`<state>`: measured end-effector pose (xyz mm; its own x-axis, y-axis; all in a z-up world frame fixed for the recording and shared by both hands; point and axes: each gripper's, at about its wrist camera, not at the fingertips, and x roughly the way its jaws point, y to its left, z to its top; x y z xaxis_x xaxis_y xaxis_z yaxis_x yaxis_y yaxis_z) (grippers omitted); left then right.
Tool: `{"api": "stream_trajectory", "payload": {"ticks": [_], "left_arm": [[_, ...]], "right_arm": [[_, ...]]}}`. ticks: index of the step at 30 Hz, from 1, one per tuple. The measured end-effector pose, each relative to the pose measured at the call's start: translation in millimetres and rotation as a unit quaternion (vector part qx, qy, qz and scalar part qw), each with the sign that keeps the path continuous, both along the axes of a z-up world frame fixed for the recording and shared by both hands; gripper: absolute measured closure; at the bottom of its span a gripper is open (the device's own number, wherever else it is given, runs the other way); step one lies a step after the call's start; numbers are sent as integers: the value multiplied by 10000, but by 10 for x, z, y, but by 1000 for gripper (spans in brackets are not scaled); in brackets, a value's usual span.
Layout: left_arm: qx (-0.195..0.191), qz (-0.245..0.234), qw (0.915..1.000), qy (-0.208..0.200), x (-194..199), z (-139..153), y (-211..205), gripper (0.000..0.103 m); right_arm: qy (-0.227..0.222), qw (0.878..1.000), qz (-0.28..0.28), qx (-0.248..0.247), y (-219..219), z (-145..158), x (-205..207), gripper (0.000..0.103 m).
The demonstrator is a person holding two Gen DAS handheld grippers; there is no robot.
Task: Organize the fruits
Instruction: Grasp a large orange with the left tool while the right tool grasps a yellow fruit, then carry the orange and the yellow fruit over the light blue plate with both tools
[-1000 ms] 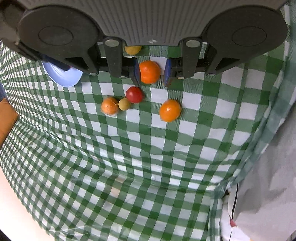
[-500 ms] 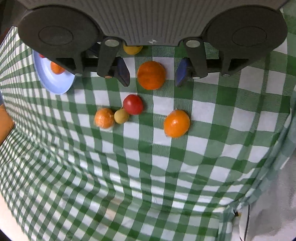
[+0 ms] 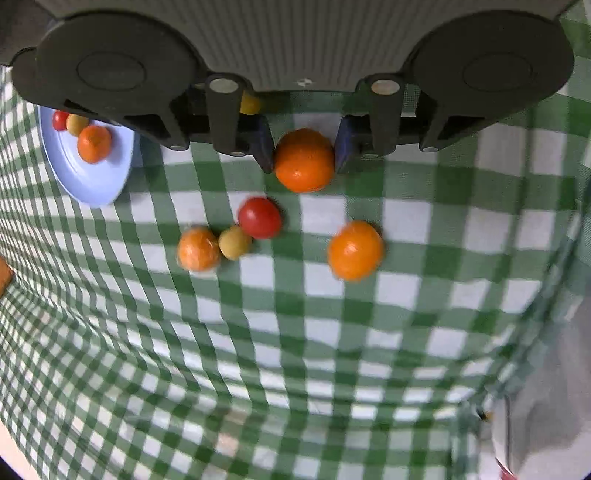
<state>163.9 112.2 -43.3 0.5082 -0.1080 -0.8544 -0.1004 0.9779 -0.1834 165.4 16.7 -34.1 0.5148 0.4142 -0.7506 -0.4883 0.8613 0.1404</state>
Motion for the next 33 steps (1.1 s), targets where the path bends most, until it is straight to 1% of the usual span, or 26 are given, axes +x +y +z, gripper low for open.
{"api": "stream_trajectory", "payload": {"ticks": [3,6,13,20,24,26,33], "left_arm": [[200,86,9998,16,-4,12,37,65],[379,70,9991,188,5,-43,38,64],[520,-9,9984,205,18,-54,-14,64],[544,13,9984,169,5,-34,-5,65],[532,112,9985,55,-28,28,29,65],[503,145,9986,-19,-70,73,44,65],[469,116,9983,-325,-346,293,60,65]], "right_arm": [[-48,9996,-289,27,-101,41,10,75],[186,9988,-459,-40,-163,-25,63,75],[202,9987,-457,-140,-111,-93,48,75],[158,9988,-419,-172,-71,-115,56,75],[-43,9988,-448,-198,-76,-69,14,75],[-160,9985,-511,-136,-109,-17,-21,75],[-504,9953,-822,-25,-283,175,-185,75]]}}
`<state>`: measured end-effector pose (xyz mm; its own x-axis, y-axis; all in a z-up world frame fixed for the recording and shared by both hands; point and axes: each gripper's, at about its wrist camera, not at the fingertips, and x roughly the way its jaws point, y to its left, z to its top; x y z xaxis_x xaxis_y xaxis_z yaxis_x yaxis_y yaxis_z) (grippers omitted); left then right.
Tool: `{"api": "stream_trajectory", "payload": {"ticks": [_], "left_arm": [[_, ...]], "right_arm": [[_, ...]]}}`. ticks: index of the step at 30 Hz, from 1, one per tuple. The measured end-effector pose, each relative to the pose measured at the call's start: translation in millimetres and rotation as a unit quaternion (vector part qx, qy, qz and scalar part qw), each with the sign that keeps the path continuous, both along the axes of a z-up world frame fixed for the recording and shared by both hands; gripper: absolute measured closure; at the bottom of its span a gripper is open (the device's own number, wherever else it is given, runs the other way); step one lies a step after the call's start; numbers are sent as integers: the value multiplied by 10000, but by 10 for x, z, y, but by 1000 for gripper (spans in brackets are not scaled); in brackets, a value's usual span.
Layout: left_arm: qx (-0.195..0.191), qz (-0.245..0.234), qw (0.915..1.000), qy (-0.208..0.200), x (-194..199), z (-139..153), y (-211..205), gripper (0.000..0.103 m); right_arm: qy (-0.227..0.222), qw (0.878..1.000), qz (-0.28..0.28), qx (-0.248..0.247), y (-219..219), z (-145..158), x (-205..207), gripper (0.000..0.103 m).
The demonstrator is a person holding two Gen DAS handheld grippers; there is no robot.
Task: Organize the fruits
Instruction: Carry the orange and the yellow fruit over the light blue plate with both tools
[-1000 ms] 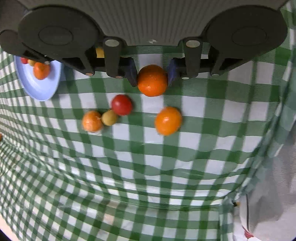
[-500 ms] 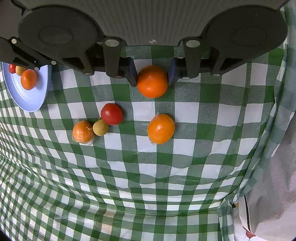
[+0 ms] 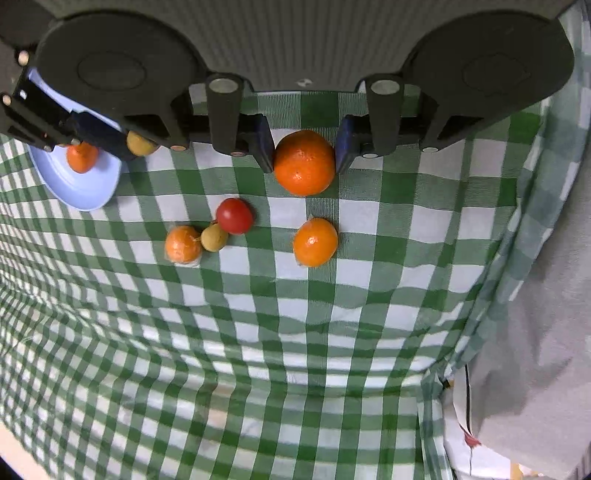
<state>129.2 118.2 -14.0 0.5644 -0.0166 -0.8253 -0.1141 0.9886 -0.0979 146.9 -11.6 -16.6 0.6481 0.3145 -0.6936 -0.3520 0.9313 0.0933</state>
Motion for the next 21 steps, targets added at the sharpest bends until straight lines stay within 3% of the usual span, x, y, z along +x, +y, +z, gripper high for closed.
{"api": "stream_trajectory", "payload": {"ticks": [14,18,21], "left_arm": [[-62,-474,9940,-984,-696,512,-237,65],[43,-663,9918,-1089,-751,544,-390,65],[125,-803,9907,-1087,-755,517,-506,65]], "right_arm": [[-604,9942,-774,443,-496,527,-509,75],[-698,9869,-1198,820,-781,677,-627,75],[-842,9849,-1340,699,-892,747,-707,75]]}}
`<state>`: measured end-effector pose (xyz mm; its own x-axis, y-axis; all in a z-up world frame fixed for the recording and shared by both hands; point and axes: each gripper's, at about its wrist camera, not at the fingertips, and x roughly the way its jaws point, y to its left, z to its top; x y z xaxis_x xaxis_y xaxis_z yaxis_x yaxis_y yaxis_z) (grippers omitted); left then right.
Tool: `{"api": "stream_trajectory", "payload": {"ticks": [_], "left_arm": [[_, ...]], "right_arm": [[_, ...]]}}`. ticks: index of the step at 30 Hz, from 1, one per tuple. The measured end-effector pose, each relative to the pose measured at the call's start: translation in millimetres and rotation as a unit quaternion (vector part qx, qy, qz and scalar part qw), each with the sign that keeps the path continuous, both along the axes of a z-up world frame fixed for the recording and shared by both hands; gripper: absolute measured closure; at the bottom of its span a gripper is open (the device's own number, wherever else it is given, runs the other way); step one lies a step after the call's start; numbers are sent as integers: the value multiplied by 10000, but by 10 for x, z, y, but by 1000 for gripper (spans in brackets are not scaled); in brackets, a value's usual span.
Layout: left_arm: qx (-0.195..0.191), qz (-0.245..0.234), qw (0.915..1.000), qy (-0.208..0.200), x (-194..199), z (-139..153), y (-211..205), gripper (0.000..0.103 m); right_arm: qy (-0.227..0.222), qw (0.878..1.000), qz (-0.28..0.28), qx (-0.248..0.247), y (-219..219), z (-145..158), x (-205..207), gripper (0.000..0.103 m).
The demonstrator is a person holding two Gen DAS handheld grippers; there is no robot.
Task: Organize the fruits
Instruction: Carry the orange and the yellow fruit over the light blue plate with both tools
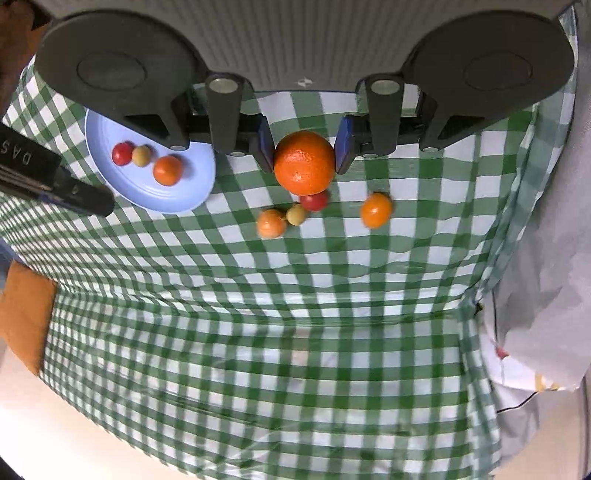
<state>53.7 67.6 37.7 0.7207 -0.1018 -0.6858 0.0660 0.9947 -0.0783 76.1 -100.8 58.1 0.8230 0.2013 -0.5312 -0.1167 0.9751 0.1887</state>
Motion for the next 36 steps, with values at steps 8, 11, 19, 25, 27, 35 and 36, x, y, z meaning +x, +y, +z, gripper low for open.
{"api": "stream_trajectory", "payload": {"ticks": [8,11,19,25,27,35,36], "left_arm": [[81,-130,9999,53,72,-71,-75,65],[83,-130,9998,80,103,-95,-78,65],[174,-188,9996,105,163,-148,-171,65],[260,-239,9993,105,181,-175,-222,65],[261,-238,9993,99,183,-177,-226,65],[309,-287,9991,72,183,-180,-259,65],[317,-294,9990,67,180,-180,-261,65]], "right_arm": [[229,9986,-203,-442,-274,-224,-24,75],[272,9980,-238,-511,-328,-279,10,75],[275,9982,-76,-529,-251,-343,106,75],[305,9981,27,-536,-214,-359,142,75],[307,9981,34,-541,-223,-360,150,75],[316,9983,1,-495,-252,-367,161,75],[314,9983,3,-496,-247,-368,162,75]]}}
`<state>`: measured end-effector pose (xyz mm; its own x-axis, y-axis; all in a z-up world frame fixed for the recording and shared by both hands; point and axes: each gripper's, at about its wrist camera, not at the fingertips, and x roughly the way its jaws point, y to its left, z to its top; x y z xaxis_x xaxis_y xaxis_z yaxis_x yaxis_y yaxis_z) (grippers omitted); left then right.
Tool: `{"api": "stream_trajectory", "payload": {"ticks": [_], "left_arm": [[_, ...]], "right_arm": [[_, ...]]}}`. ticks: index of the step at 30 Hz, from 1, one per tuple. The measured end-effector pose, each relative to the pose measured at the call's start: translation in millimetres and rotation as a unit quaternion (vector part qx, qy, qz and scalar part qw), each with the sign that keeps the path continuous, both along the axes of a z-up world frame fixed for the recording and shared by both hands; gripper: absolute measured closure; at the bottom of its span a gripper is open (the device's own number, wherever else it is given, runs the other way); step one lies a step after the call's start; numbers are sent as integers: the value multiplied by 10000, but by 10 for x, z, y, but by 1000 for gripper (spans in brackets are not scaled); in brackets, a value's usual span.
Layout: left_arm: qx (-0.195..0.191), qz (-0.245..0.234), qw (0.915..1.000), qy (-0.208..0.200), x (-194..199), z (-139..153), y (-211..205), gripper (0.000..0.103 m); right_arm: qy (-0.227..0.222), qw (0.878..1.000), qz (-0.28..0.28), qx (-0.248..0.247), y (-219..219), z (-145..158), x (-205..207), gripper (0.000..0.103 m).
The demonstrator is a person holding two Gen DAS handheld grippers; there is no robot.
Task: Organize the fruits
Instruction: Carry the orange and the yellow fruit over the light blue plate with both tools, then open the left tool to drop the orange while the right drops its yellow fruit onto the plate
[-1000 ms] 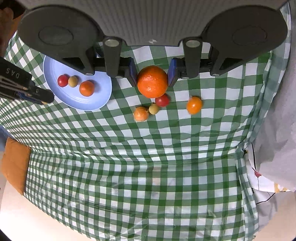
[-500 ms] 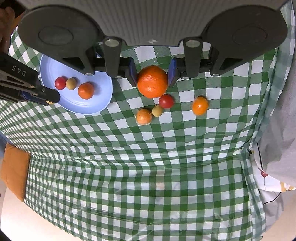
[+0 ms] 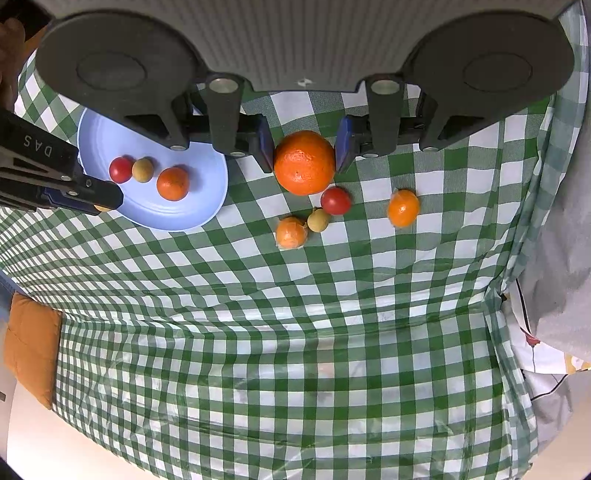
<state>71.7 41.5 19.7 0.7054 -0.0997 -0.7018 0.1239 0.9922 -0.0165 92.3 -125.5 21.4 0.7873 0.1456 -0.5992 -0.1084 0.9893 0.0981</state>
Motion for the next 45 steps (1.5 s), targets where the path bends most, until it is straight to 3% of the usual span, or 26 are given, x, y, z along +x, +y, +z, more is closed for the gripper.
{"api": "stream_trajectory", "payload": {"ticks": [31,45], "left_arm": [[141,-136,9997,-120,-25,-27,-65,65],[223,-218,9994,-181,-20,-51,-144,65]], "right_arm": [[-3,10000,11,-19,-16,0,-2,75],[-26,9995,-306,-96,-96,-1,16,75]]}}
